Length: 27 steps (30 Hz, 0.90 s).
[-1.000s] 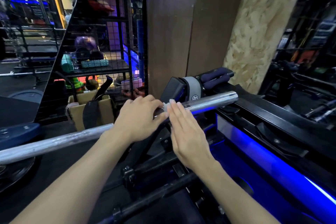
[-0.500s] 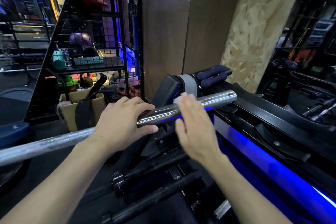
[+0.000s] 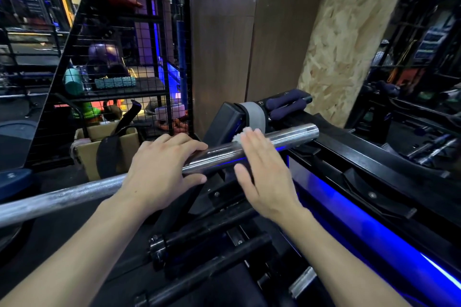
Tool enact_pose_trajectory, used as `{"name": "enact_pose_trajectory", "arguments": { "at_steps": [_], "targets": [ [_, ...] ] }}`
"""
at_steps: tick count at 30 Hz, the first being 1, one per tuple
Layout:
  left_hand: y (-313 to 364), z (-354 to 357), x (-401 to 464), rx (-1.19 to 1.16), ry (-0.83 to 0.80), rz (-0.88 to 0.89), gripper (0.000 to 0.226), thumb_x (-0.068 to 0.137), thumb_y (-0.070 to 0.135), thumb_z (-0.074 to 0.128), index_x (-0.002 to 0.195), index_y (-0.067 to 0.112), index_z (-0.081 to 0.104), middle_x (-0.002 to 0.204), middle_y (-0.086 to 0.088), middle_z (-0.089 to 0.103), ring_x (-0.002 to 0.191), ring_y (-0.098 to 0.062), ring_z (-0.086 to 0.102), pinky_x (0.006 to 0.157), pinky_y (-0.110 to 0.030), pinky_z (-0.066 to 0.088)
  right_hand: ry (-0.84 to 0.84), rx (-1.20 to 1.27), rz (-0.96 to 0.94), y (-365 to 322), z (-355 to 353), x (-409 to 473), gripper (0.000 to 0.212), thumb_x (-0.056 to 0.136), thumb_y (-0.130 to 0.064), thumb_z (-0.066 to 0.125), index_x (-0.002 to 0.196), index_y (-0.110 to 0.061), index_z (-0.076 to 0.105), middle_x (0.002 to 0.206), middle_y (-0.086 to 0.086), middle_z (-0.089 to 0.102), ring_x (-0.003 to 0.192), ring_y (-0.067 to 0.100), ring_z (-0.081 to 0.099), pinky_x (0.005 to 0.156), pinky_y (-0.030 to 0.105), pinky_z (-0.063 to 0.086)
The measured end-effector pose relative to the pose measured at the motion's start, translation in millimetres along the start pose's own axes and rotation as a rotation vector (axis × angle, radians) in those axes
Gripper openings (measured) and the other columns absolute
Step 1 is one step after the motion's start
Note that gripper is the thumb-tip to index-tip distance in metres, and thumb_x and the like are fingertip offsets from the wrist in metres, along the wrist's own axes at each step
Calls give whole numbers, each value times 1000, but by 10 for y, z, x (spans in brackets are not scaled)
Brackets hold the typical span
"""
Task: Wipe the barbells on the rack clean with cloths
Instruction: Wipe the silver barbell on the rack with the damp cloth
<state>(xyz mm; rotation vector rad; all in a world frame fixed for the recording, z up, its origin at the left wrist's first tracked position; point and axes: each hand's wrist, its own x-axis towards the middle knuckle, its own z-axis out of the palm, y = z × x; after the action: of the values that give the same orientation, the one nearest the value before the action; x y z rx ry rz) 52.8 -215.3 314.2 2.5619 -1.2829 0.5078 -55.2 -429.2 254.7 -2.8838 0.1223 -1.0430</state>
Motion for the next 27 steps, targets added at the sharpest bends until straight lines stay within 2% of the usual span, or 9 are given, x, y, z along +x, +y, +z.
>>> {"name": "enact_pose_trajectory", "arguments": {
  "at_steps": [3,7,9,14,16,19,21,23,27],
  "targets": [
    [-16,-24,18,-10,-10,-9,61,82,66,69,137,44,54,128,18,59,112,-18,57,92,-40,45,-40,-25,-55,222,-63,-13,62,106,-40,29,160,-9,27,168,4,24,157,18,13,126,46,20],
    [-37,-90,56,-58,-93,-29,60,84,66,67,137,44,54,130,17,60,118,-18,59,98,-42,45,41,-24,268,735,-97,6,67,105,-47,22,159,-8,27,167,8,24,156,23,15,123,49,23],
    [-47,-164,108,-121,-157,-49,56,84,64,69,135,46,55,126,19,61,114,-14,60,96,-38,46,39,-20,319,646,-64,22,73,104,-53,18,160,-6,25,169,10,19,157,22,10,125,47,19],
    [-150,-248,240,-392,-345,-117,37,82,55,77,116,47,67,90,30,71,73,4,63,82,-31,50,-9,61,-41,-173,2,-45,69,107,-49,28,160,-6,23,169,9,18,158,21,7,128,42,13],
    [-193,-255,260,-543,-399,-133,32,83,47,79,113,41,71,81,25,74,71,-2,68,85,-33,55,-55,47,-155,-184,-47,-55,66,107,-45,32,161,-8,23,169,7,18,158,19,8,128,42,14],
    [-199,-250,279,-629,-438,-117,25,86,39,77,109,36,71,73,19,74,77,-15,72,85,-27,52,6,27,14,279,-72,-14,62,104,-43,34,158,-13,30,167,5,26,156,20,17,124,48,22],
    [-206,-234,286,-676,-443,-133,24,86,37,77,109,34,72,75,18,75,84,-19,73,89,-27,51,43,26,254,588,-98,-8,70,104,-53,22,160,-11,26,168,6,21,157,19,13,124,48,21],
    [-221,-209,300,-720,-443,-133,27,83,39,78,109,32,74,90,11,78,94,-22,73,99,-35,52,37,30,351,570,-60,-21,77,103,-59,15,162,-9,18,170,6,12,158,18,5,126,47,16],
    [-224,-263,314,-697,-491,-89,27,86,41,73,112,33,73,102,11,78,97,-10,72,92,-23,54,4,94,46,-117,27,-123,71,106,-50,28,162,-8,19,170,8,11,158,20,1,128,43,11]
  ]
}}
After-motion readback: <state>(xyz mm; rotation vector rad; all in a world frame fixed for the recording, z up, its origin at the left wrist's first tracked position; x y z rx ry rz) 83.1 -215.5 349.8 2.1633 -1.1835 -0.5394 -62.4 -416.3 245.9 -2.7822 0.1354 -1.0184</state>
